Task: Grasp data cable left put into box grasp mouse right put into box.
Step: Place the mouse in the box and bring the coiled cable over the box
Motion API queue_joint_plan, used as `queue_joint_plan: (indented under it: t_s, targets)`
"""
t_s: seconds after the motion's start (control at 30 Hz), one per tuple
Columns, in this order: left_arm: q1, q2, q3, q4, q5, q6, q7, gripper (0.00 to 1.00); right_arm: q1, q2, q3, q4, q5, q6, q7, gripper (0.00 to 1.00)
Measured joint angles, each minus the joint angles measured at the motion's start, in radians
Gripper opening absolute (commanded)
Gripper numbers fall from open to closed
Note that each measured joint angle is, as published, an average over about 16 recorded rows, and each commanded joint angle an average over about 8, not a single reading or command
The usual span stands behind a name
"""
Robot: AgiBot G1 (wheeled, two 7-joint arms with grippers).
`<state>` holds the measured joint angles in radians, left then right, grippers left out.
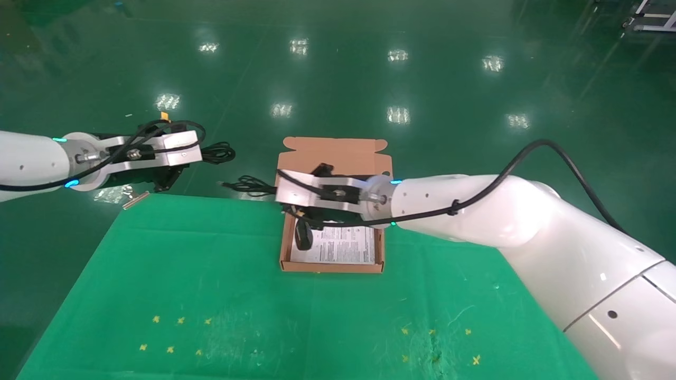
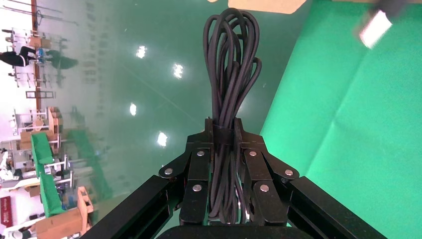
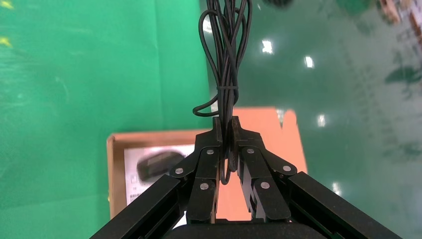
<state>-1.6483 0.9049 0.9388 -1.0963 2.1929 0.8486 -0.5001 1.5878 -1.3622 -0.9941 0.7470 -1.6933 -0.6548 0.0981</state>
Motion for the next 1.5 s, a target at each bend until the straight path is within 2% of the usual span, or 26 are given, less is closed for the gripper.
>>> queue_joint_plan:
  t_s: [0.43,0.47,0.7,0.73,1.17,1.5]
  targets:
    - [0.001,0.000,0.000,-0.003,0.003,0.001,-0.003,0.00,0.001,-0.002,-0.107,-0.149,0.083,0.049,0.063,0.00]
    - [0.001,-0.001,0.000,-0.003,0.003,0.001,-0.003,0.00,0.002,-0.002,-0.115,-0.156,0.088,0.050,0.068,0.05]
    - [0.001,-0.001,0.000,-0.003,0.003,0.001,-0.004,0.00,0.011,-0.004,-0.155,-0.186,0.115,0.052,0.094,0.92]
    - [0.001,-0.001,0.000,-0.003,0.003,0.001,-0.004,0.00,0.012,-0.004,-0.158,-0.188,0.118,0.052,0.096,1.00]
    - [0.024,0.016,0.008,-0.007,-0.020,-0.016,0.022,0.00,0.022,0.029,-0.169,-0.153,0.130,0.058,0.107,1.00]
    - [0.086,0.091,0.031,0.046,-0.084,-0.091,0.123,0.00,0.045,0.108,-0.167,-0.096,0.119,0.073,0.122,1.00]
